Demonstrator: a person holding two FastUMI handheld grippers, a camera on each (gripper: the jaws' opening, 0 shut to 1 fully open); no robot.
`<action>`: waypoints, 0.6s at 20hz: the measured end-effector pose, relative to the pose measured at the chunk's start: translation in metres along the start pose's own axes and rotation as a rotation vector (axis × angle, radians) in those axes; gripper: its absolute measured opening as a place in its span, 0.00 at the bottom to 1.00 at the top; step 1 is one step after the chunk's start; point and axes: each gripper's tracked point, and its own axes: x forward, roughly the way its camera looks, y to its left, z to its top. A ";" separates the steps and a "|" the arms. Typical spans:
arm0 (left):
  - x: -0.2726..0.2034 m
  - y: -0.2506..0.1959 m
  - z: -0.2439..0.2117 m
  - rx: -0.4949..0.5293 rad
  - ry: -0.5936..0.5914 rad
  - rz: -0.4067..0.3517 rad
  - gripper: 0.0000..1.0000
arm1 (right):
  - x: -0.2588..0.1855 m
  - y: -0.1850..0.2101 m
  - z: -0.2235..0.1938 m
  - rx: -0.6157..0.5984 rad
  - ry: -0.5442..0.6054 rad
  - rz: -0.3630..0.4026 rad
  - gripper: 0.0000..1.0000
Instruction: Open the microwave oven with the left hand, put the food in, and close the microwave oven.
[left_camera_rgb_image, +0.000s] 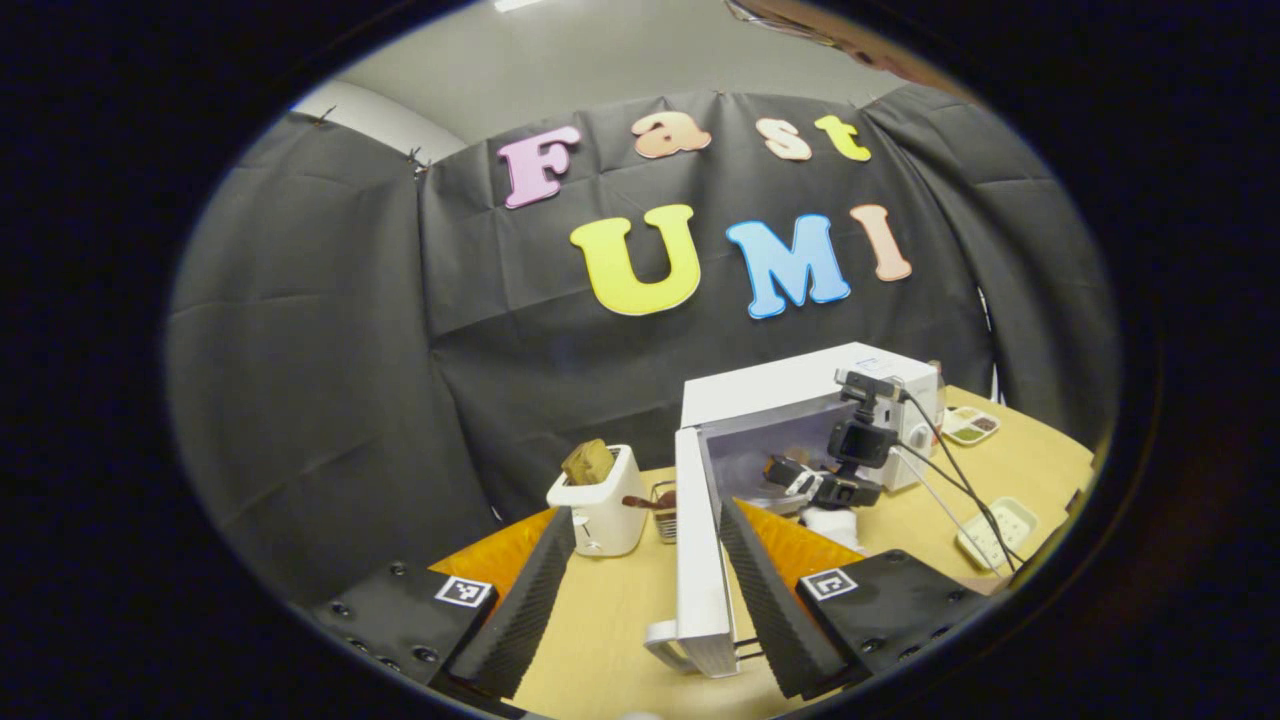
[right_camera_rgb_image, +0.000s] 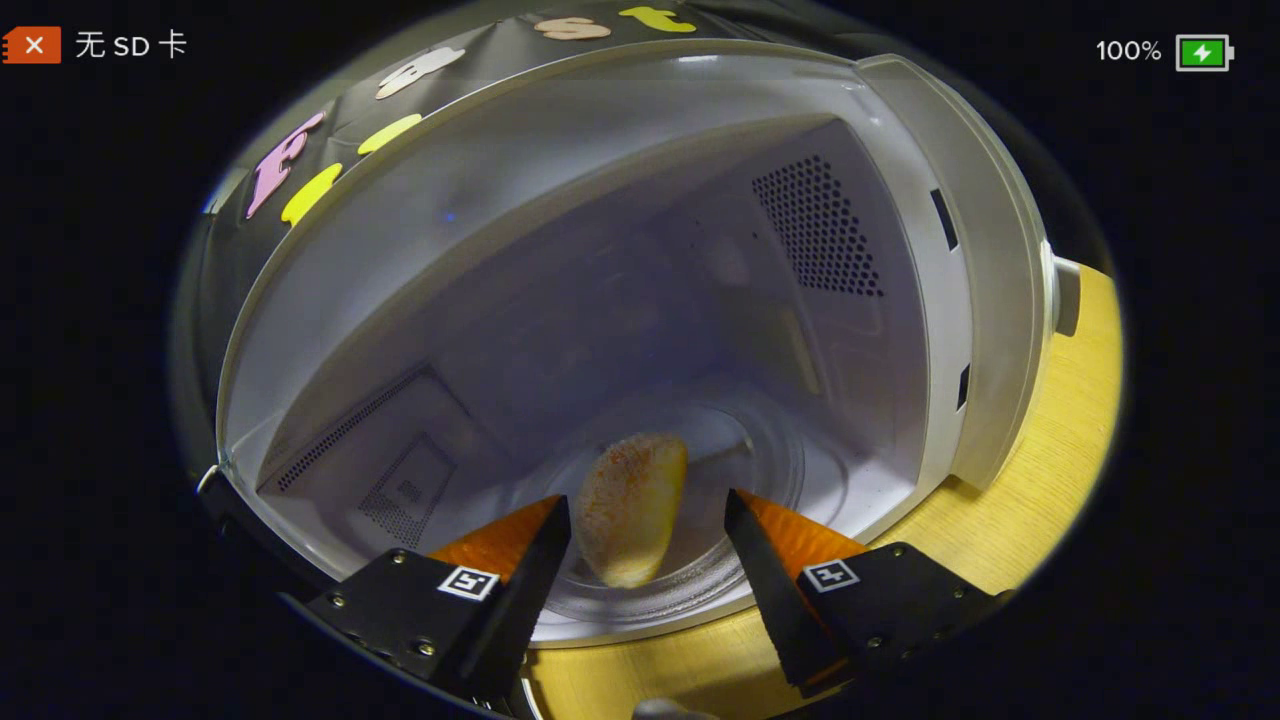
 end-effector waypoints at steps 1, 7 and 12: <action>-0.001 -0.001 0.005 -0.001 -0.009 0.003 0.96 | -0.007 -0.003 0.003 -0.015 -0.007 -0.003 0.98; -0.010 0.004 0.036 -0.028 -0.093 0.027 0.96 | -0.106 -0.002 0.038 -0.210 0.007 0.108 0.98; -0.027 0.012 0.049 -0.072 -0.117 0.052 0.96 | -0.221 0.000 0.115 -0.456 -0.092 0.253 0.98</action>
